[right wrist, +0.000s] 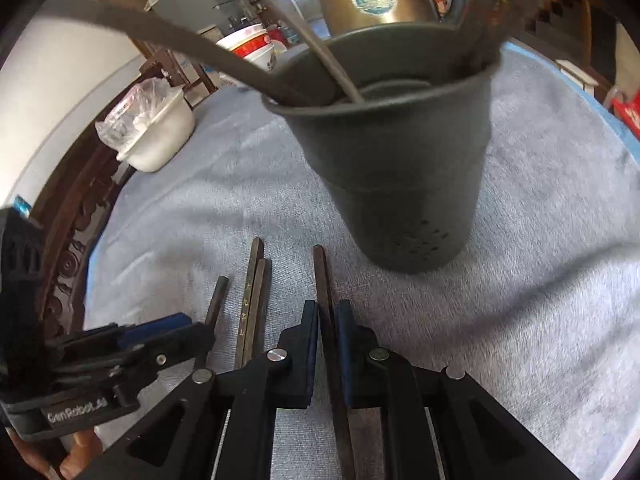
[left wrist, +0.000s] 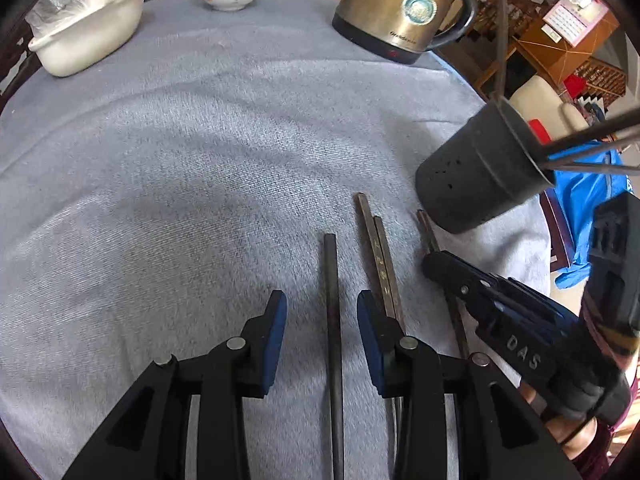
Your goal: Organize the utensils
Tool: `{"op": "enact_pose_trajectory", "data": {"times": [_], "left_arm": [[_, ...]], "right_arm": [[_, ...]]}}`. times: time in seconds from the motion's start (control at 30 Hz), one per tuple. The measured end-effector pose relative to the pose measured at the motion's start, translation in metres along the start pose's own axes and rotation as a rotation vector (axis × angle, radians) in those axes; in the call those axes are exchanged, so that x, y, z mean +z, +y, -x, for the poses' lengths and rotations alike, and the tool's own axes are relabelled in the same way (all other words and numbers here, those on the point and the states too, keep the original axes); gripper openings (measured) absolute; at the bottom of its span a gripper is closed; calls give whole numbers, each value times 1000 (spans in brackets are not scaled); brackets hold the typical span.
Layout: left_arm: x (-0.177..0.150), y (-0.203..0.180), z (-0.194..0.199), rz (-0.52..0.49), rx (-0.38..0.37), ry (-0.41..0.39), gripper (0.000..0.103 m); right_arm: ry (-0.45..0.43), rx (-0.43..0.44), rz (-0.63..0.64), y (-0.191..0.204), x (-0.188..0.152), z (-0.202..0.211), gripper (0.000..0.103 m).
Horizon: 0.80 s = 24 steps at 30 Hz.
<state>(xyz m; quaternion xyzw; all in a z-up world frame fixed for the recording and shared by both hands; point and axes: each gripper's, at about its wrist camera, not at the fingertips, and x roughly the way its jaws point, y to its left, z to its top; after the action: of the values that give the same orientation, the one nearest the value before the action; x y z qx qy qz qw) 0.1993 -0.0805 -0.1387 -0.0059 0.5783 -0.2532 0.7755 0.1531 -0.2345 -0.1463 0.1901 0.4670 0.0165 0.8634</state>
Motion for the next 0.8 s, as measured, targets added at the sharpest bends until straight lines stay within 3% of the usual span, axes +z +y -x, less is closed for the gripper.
{"op": "enact_pose_trajectory", "data": {"times": [0.23,0.4,0.57,0.8], "left_arm": [[9,-3,-7,-3,-12,-9,36],[12,-2,-11,-8,7,-16,9],[10,-1,4,-6,20,-71,8],[7,-1,61,-14,17,-201,8]], "right_arm": [[-26,-29,52,8,-1,0,8],[-93,-4,70,12,-1,22,8],[-144,51,93,15,-3,49,8],[-230,123,157,23,-14,97,8]]}}
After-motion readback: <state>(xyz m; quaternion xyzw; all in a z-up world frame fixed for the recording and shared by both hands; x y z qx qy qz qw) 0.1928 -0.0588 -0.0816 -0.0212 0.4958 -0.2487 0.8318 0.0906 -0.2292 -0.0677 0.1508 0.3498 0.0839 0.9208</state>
